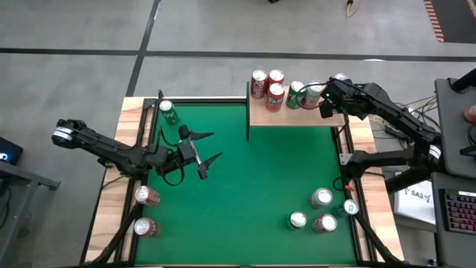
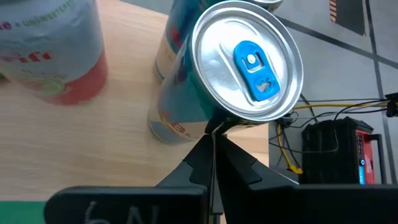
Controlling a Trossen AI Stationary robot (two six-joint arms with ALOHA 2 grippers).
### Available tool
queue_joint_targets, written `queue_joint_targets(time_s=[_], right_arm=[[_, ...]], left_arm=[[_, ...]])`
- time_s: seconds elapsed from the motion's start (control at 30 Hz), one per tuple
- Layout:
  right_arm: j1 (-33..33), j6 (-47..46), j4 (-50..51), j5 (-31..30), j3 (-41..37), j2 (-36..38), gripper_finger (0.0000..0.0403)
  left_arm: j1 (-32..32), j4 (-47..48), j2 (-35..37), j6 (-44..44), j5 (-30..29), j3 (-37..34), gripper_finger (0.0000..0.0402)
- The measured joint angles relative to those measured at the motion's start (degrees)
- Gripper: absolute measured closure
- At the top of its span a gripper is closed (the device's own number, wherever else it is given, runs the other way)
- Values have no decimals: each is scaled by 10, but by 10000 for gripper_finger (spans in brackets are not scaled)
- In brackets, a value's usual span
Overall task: Place canned beverage on shelf
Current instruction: Put the top blue soda can on the shelf aligned with the other blue soda can
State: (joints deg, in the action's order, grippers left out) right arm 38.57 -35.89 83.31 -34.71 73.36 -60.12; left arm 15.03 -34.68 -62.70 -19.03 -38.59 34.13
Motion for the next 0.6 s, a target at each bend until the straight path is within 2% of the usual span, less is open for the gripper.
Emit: queue_joint_targets(time_s=[0.6], right_arm=[[19, 27, -22, -13, 0, -2, 394]], left_arm=[[0, 0, 0, 0, 0, 0, 86]])
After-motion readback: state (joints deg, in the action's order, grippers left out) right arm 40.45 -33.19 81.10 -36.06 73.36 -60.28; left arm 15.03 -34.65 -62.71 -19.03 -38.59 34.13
